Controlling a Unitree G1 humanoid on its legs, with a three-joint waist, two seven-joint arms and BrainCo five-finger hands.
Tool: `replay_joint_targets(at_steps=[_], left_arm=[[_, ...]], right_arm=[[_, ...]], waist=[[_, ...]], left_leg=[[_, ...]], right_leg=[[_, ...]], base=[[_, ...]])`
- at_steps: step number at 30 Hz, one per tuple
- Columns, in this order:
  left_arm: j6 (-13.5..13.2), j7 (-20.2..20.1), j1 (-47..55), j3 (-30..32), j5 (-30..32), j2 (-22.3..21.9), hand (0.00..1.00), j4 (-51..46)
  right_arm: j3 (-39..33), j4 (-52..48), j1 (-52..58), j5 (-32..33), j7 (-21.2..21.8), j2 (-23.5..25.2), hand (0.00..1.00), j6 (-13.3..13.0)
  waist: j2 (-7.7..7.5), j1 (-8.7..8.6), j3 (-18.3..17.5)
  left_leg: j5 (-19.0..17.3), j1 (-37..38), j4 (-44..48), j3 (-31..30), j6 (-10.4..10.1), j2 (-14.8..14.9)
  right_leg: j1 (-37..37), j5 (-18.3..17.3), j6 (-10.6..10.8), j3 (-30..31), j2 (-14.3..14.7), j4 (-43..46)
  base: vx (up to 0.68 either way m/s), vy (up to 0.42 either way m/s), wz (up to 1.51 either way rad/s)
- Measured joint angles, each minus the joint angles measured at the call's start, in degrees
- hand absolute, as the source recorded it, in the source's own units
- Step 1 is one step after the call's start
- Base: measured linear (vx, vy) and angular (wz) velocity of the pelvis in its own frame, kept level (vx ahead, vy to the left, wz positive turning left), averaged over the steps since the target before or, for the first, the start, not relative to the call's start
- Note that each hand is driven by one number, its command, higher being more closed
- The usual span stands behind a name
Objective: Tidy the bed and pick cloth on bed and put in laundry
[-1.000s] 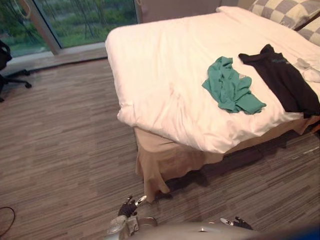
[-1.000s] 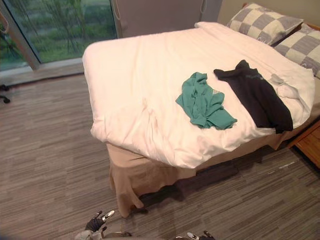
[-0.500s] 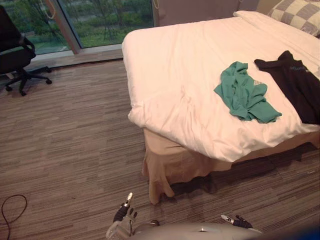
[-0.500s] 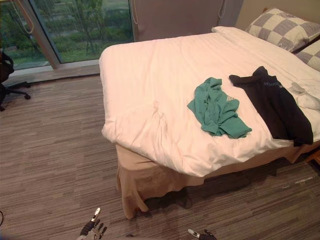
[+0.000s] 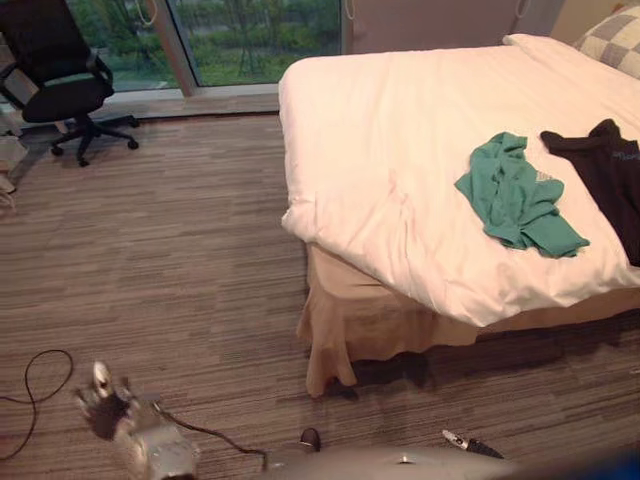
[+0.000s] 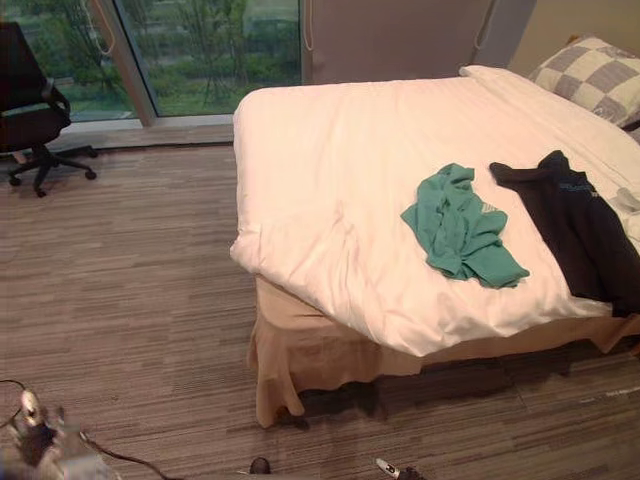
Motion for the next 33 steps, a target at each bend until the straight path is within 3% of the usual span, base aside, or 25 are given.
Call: replay_joint_targets(at_steps=[4, 6, 7, 9, 12, 18, 26, 30, 33], left_arm=[[-0.9, -0.1, -7.9, -0.2, 11.1, 11.6, 0.0, 0.4], [-1.0, 0.1, -13.8, -1.9, 21.4, 17.5, 0.0, 0.4], [-1.1, 0.2, -15.0, -2.6, 23.9, 18.5, 0.0, 0.2], [-0.2, 0.7, -18.8, -7.5, 35.7, 21.1, 0.0, -2.6], [2.6, 1.7, -20.9, -14.0, 46.0, 21.4, 0.0, -7.5], [7.8, 4.3, -24.7, -24.1, 60.8, 21.3, 0.0, -8.7], [16.5, 7.7, -29.4, -34.5, 72.1, 21.3, 0.0, -6.2], [20.6, 12.7, -34.3, -38.5, 83.4, 20.5, 0.0, -0.3], [23.1, 15.5, -36.1, -40.1, 88.5, 19.0, 0.0, 1.8]], right_arm=[[-0.6, -1.0, -1.0, 0.8, 0.7, -0.7, 0.0, 0.6], [-0.8, -1.1, -1.4, 0.7, 0.9, -1.8, 0.0, 0.5], [-0.9, -1.1, -1.4, 0.7, 0.9, -1.9, 0.0, 0.5], [-1.8, -1.1, -1.3, 0.7, 0.8, -1.7, 0.0, 0.4], [-2.7, -1.1, -1.2, 0.7, 0.5, -1.7, 0.0, 0.4], [-2.9, -2.0, 1.9, 0.6, 0.3, -1.6, 0.0, 0.5], [-2.5, -2.2, 3.0, -0.5, -0.1, -0.6, 0.0, 0.8], [-1.7, -3.2, 3.3, -0.5, -1.2, -0.9, 0.0, 1.1], [-1.1, -4.6, 3.2, -0.5, -2.2, -1.4, 0.0, 1.0]], waist=[[-0.2, 0.83, -0.1], [0.19, 1.15, -0.1], [0.36, 1.11, -0.1], [0.71, 0.85, -0.3], [1.27, -0.79, -0.6], [1.39, -2.29, -0.6], [1.76, -3.86, -0.7], [3.62, -6.04, 0.1], [5.42, -7.13, 0.9]], left_leg=[[-0.2, 0.3, 0.3, 1.3, 0.2, 0.0], [-0.3, 1.3, 0.3, 3.2, 0.2, -0.2], [-0.3, 1.4, 0.3, 3.4, 0.2, -0.2], [-0.3, 2.0, 0.4, 4.7, 0.2, -0.1], [-0.3, 2.4, 0.4, 5.2, 0.2, 0.1], [-0.3, 3.4, 0.4, 7.8, 0.2, 0.3], [-0.3, -0.1, 0.3, 9.4, 0.2, 0.8], [0.1, -3.0, 0.0, 9.9, 0.8, 0.9], [0.1, -4.8, 0.0, 11.8, 0.6, 1.0]], right_leg=[[0.7, 0.1, -0.1, 0.7, 0.2, -1.4], [0.9, 0.3, -0.4, 2.4, 0.0, -1.7], [0.9, 0.3, -0.5, 2.7, 0.0, -1.7], [1.2, 0.5, -0.8, 3.9, 0.0, -1.7], [1.2, 1.2, -1.5, 4.2, 0.3, -1.7], [0.3, 1.8, -1.5, 7.0, 0.2, -1.5], [-5.5, 2.0, -1.2, 9.7, 0.3, 0.4], [-9.4, 3.1, -1.3, 10.6, 0.4, 0.5], [-12.0, 3.6, -1.1, 12.4, 0.4, 1.1]], base=[[0.14, -0.012, -0.12], [0.12, 0.011, -0.26], [0.1, 0.011, -0.26], [0.1, -0.002, -0.24], [0.04, -0.012, -0.14], [0.0, -0.015, -0.3], [-0.09, -0.006, -0.15], [-0.16, 0.024, -0.12], [-0.11, 0.048, -0.25]])
